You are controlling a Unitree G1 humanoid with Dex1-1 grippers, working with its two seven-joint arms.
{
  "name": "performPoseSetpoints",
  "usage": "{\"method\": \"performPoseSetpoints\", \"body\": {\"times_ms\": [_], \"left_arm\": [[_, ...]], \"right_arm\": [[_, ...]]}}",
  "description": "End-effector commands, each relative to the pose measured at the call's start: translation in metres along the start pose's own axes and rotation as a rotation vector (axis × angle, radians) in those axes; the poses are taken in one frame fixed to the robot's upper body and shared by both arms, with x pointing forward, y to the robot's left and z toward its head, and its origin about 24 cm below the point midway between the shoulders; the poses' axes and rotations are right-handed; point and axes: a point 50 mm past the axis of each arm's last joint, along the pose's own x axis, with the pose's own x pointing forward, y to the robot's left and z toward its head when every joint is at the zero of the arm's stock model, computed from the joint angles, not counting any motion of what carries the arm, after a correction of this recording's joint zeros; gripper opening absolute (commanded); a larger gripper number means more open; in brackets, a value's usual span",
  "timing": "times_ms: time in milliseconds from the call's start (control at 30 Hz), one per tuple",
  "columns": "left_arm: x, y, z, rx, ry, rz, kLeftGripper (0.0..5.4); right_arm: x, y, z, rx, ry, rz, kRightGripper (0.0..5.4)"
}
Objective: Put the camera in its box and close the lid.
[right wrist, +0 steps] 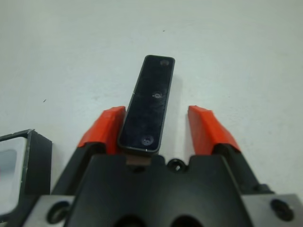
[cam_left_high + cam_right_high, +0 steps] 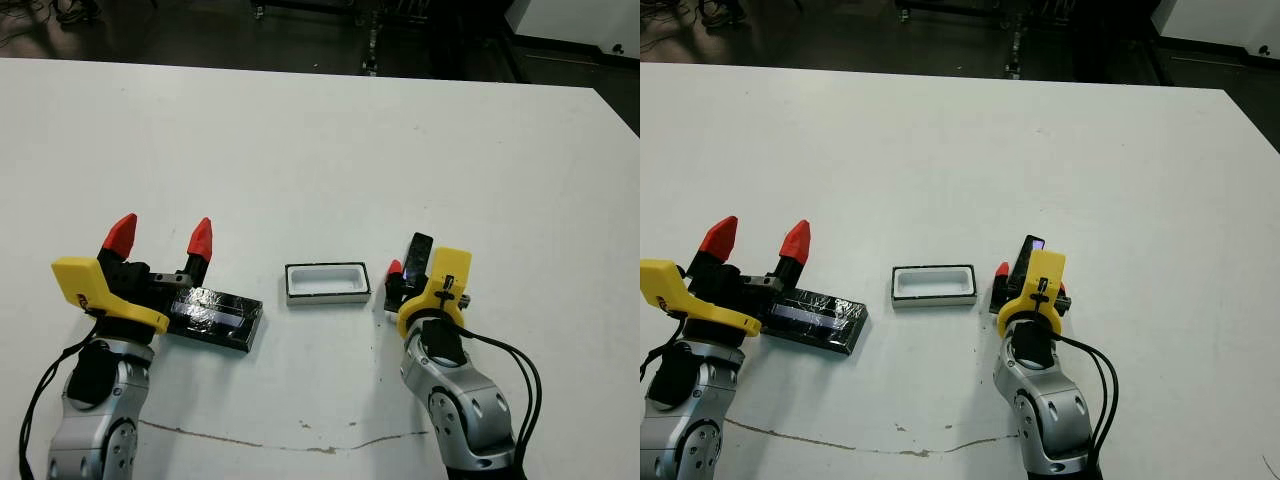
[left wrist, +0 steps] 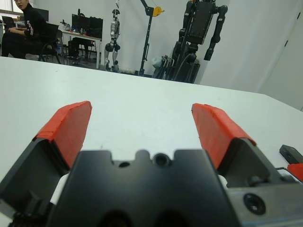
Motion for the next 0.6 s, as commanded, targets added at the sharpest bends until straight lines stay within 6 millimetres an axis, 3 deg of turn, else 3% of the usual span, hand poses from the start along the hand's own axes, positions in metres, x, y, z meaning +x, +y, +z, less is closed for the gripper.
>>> {"method": "performPoseSetpoints", "body": {"times_ms": [33,267,600], "left_arm": [[-0.0014,0.0008,-0.0002,0.005,0.009,-0.005,5.40],[-0.0013,0.0001,-0.0003,-0.011,0.011,-0.013,5.40],[-0.0015,0.0001,-0.0004,-0.012,0.012,-0.011,5.40]], "right_arm": [[-0.0075,0.0195,-0.0122,0.104,0.098,0.007,2.71],[-0.0074,0.0185,-0.0123,0.108,0.099,0.007,1.65],[-0.0081,0.0156,-0.0123,0.086,0.076,0.026,1.66]]}}
